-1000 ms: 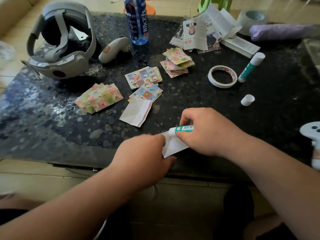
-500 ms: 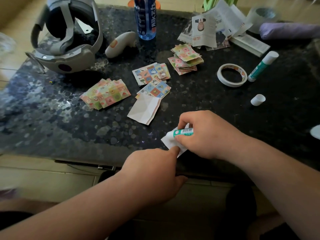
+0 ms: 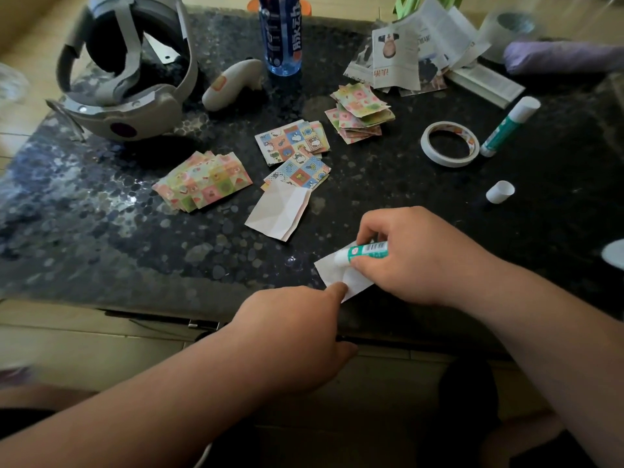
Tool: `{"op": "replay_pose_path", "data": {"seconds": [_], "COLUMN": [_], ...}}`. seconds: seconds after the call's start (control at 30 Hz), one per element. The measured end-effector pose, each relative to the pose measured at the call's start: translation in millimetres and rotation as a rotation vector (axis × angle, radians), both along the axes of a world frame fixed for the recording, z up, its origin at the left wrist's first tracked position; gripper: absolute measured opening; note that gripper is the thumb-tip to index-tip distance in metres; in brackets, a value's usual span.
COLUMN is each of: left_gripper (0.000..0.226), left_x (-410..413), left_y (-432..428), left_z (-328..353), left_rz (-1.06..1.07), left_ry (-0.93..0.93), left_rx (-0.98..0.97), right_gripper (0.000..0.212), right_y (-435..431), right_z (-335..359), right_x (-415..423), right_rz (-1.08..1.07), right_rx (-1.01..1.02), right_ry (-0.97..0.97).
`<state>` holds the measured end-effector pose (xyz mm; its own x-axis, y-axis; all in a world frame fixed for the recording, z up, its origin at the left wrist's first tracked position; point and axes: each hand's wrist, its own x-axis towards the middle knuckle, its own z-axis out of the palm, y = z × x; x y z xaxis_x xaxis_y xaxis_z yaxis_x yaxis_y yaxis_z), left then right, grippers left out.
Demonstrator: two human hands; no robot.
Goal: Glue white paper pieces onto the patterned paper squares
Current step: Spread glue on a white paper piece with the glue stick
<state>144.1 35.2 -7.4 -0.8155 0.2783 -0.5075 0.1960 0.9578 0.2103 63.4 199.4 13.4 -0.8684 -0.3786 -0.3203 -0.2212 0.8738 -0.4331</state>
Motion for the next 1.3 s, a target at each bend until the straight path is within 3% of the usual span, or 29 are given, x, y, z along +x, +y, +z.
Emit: {"op": "replay_pose_path", "data": {"seconds": [0.3,0.5,0.83,1.03,1.3], "left_gripper": [0.069,0.068,0.066,0.058,0.047], "left_x": [-3.3,-3.1,-2.6,-5.8,-14.6], "left_y": [-0.3,-0.3,-0.4,2.5,5.1], "left_z": [2.2,2.7,7.8,9.2,11.7], "left_rz": [0.001,0.002,0.011,0.085,0.128], "left_ry": [-0.017,-0.021,-0.03,-0.03,-0.076], "left_rx": [0.002,-0.002,0.006,0.045,0.044], "right_gripper": [0.011,0.011,0.007,0.011,0.018], "right_y": [14.5,14.7,24.4,36.5,26.9], "right_z": [1.8,6.1,5.0,16.1,5.0], "right_x": [-13.6,-9.3,-22.7,-25.1,-12.5], "right_rz": [-0.077,-0.037,-0.106,-0.15,-0.066], "right_rx": [0.09,0.03,0.158,-0.003,0.079], "right_ry": [-0.005,-0.008,-0.07,-0.036,-0.181]}}
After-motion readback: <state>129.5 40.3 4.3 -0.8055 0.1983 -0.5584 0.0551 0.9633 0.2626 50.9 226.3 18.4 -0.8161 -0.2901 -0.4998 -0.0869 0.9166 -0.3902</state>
